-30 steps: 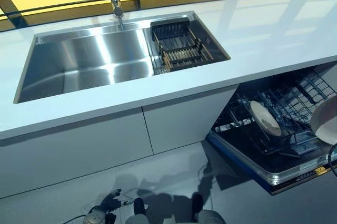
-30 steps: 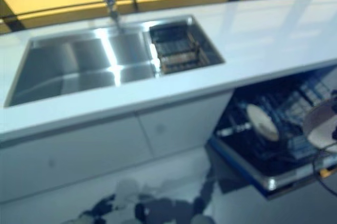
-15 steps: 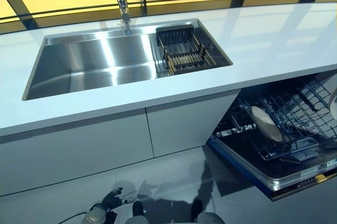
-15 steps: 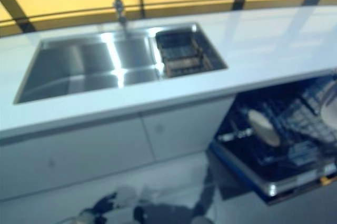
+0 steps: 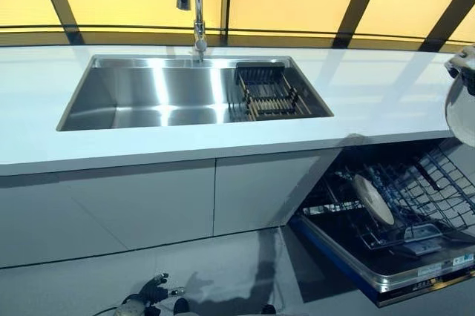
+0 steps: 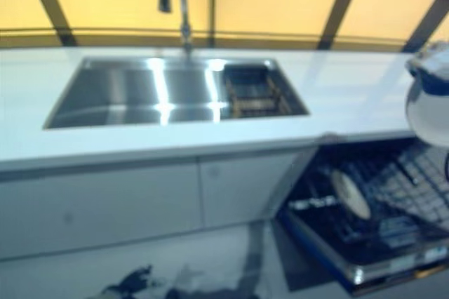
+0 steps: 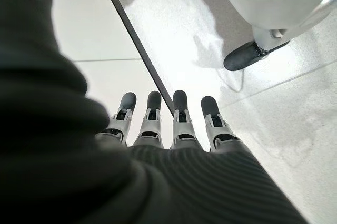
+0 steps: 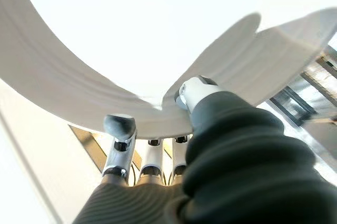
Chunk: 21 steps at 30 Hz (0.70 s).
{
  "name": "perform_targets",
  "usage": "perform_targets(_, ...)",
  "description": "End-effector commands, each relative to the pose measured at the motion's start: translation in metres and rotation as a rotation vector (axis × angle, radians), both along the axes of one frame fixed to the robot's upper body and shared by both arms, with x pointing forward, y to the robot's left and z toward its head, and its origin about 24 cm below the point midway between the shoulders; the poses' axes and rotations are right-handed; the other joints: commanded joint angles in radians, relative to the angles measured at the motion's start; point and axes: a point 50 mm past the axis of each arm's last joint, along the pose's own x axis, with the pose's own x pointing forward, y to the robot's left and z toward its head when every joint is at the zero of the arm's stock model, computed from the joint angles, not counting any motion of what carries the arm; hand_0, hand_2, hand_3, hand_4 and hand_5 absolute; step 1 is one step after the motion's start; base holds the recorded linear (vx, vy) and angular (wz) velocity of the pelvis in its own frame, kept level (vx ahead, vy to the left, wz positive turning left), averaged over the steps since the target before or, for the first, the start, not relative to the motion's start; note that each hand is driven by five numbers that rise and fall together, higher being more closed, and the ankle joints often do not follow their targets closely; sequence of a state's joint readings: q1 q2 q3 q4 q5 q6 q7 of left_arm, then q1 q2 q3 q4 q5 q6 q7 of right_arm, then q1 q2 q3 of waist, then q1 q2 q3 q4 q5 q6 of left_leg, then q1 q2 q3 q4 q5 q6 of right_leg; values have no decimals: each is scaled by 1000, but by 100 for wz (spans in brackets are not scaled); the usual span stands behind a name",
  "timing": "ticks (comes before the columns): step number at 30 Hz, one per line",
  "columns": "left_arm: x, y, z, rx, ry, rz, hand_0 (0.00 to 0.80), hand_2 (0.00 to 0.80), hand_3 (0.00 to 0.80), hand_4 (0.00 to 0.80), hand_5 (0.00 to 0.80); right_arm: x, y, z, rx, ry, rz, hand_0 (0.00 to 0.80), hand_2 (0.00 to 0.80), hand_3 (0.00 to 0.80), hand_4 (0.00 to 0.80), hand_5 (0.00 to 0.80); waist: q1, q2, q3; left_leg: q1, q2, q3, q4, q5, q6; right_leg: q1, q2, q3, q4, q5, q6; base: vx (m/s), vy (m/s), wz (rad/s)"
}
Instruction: Take plates into dishwasher
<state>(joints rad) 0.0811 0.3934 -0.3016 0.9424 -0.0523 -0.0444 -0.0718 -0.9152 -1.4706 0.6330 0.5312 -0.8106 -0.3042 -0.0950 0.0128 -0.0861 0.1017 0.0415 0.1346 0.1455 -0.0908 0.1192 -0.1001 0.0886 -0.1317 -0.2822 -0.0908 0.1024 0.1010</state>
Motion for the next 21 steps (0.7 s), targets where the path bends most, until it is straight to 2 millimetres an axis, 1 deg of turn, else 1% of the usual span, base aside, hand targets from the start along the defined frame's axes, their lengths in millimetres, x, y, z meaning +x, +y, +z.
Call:
perform_targets(1,12,13,8,61,-21,-78,0,0,0,0,0,-5,5,46,0,-109,-7,800,800,800,800,800,39,-57,6,21,-28,43,4,-85,8,28,10,-6,3,-53,40,14,42,5)
perform_targets(3,10,13,7,60,-14,-73,0,0,0,0,0,1,10,48,27,-80,-17,800,800,800,800,800,44,-57,2,21,-31,43,4,-84,9,31,7,-13,3,-53,41,19,47,10)
perform_targets(9,6,14,6,63,-1,-67,0,0,0,0,0,10,15,48,119,-9,-83,800,800,800,800,800,55,-58,-1,20,-36,42,4,-82,8,37,0,-26,3,-53,43,10,19,2)
perform_targets(10,5,14,5,68,3,-67,0,0,0,0,0,13,20,49,126,13,-84,800,800,800,800,800,60,-60,0,21,-38,41,4,-81,8,39,-1,-29,3,-52,44,32,31,0)
perform_targets(16,3,16,5,71,10,-66,0,0,0,0,0,23,33,47,76,92,-71,800,800,800,800,800,75,-63,-3,21,-43,38,4,-81,10,44,-5,-43,3,-52,45,38,9,1)
perform_targets(21,1,19,6,77,13,-70,0,0,0,0,0,29,47,30,-45,200,-7,800,800,800,800,800,95,-67,7,13,-46,29,4,-78,13,46,-6,-57,3,-52,44,42,-4,8)
